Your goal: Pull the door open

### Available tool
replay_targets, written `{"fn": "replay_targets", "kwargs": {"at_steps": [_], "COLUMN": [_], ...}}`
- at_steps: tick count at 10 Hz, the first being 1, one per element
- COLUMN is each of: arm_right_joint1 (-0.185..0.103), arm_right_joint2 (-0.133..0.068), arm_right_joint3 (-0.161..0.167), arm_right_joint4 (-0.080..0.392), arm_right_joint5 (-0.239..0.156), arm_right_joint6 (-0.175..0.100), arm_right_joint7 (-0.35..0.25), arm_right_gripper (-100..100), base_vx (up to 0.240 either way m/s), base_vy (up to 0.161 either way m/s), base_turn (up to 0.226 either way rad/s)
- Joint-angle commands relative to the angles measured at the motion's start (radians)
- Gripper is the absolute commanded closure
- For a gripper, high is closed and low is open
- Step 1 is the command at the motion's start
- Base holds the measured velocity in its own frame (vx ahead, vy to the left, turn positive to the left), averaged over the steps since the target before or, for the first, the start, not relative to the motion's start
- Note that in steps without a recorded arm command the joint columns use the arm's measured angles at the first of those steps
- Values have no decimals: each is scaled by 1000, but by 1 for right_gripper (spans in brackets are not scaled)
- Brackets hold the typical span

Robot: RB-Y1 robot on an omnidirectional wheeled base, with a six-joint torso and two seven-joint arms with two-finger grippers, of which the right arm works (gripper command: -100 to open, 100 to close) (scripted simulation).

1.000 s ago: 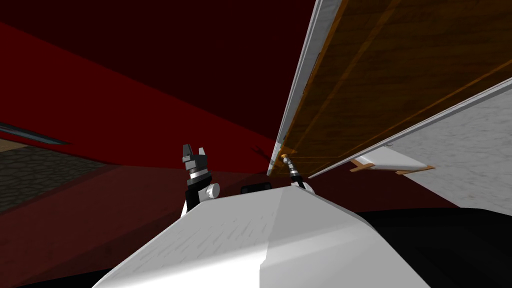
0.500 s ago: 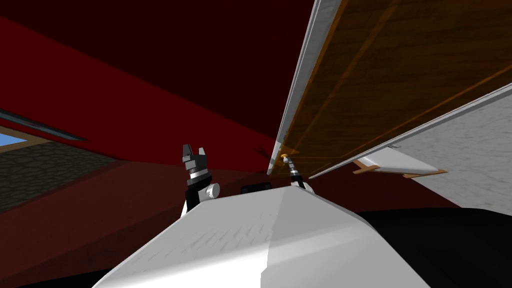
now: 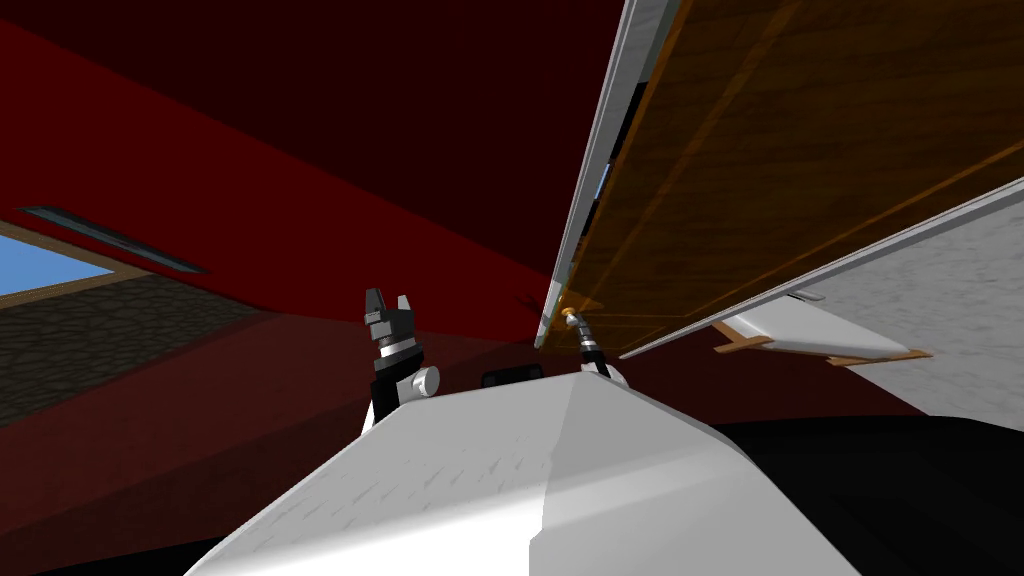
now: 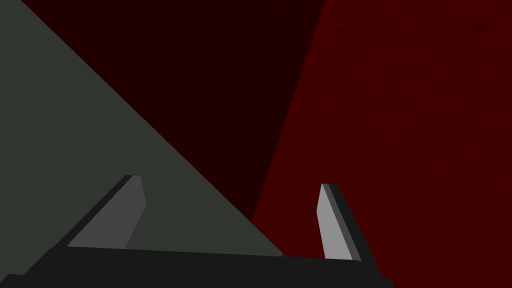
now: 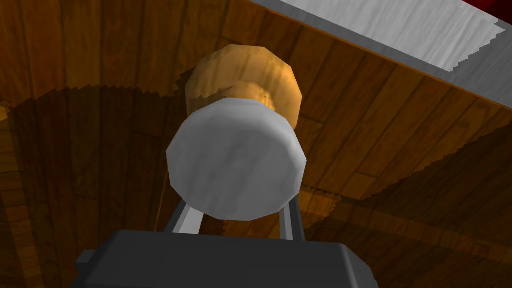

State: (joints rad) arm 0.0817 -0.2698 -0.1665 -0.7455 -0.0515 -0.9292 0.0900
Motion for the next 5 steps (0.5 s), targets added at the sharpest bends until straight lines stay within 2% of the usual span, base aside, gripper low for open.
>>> {"fn": "replay_targets", "kwargs": {"at_steps": [1, 3, 4, 5], "arm_right_joint1": [-4, -6, -6, -6], "arm_right_joint2": [9, 7, 7, 6], "arm_right_joint3": [15, 34, 34, 43], "arm_right_joint4": [-9, -13, -13, -15], "arm_right_joint5": [-8, -55, -55, -79], "arm_right_joint6": [-2, 4, 4, 7], "arm_right_joint7": [-28, -92, -111, -143], "arm_right_gripper": [100, 100, 100, 100], "base_vx": [-48, -63, -57, -63], "base_vy": [-21, -25, -36, -21], "base_turn": [38, 123, 42, 90]}}
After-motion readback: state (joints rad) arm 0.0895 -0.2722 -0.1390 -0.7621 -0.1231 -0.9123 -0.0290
